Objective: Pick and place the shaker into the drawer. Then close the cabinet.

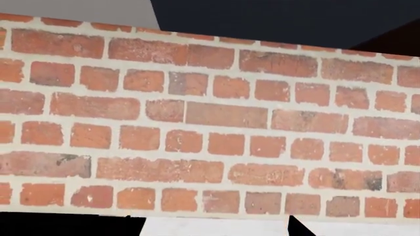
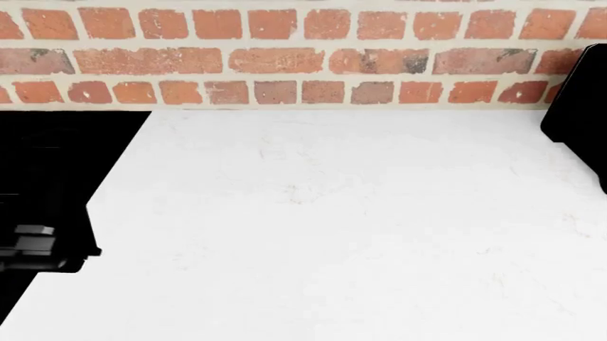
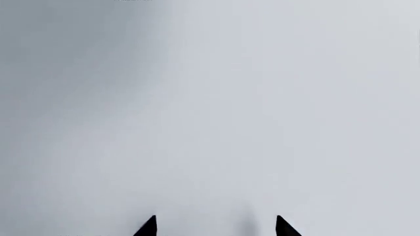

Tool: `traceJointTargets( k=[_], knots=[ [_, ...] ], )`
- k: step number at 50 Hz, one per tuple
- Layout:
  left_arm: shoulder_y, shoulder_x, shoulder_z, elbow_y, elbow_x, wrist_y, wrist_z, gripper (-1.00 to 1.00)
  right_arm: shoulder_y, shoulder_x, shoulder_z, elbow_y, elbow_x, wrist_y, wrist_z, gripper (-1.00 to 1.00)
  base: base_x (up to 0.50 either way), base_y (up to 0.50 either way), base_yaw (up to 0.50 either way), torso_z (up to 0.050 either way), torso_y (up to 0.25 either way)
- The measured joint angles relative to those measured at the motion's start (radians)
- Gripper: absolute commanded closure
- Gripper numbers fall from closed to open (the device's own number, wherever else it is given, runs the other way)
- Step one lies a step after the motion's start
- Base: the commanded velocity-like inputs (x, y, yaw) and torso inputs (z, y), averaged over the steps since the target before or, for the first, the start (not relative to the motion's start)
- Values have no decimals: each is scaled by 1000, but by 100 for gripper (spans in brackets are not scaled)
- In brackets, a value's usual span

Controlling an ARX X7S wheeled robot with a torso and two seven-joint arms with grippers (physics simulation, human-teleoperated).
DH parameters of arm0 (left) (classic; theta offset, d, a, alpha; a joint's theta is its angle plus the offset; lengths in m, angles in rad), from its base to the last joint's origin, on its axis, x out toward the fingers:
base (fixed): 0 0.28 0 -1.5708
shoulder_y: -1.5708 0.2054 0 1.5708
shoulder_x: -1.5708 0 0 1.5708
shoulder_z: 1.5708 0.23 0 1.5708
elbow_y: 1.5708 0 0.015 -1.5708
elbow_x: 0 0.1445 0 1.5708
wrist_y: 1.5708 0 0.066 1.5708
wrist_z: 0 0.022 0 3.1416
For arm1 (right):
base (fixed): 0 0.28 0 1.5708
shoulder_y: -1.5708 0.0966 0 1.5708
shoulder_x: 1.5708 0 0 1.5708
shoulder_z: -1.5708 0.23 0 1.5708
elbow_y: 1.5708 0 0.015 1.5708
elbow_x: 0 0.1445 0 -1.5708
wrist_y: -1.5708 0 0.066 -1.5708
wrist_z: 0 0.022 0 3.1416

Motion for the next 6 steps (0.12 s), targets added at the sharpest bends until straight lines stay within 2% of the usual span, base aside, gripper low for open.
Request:
traceJointTargets(
  k=[6],
  knots=[
    [4,0,0,3,8,-2,-6,-100,-5,2,19,-4,8,10,-12,-100,4,0,0,0,0]
  ],
)
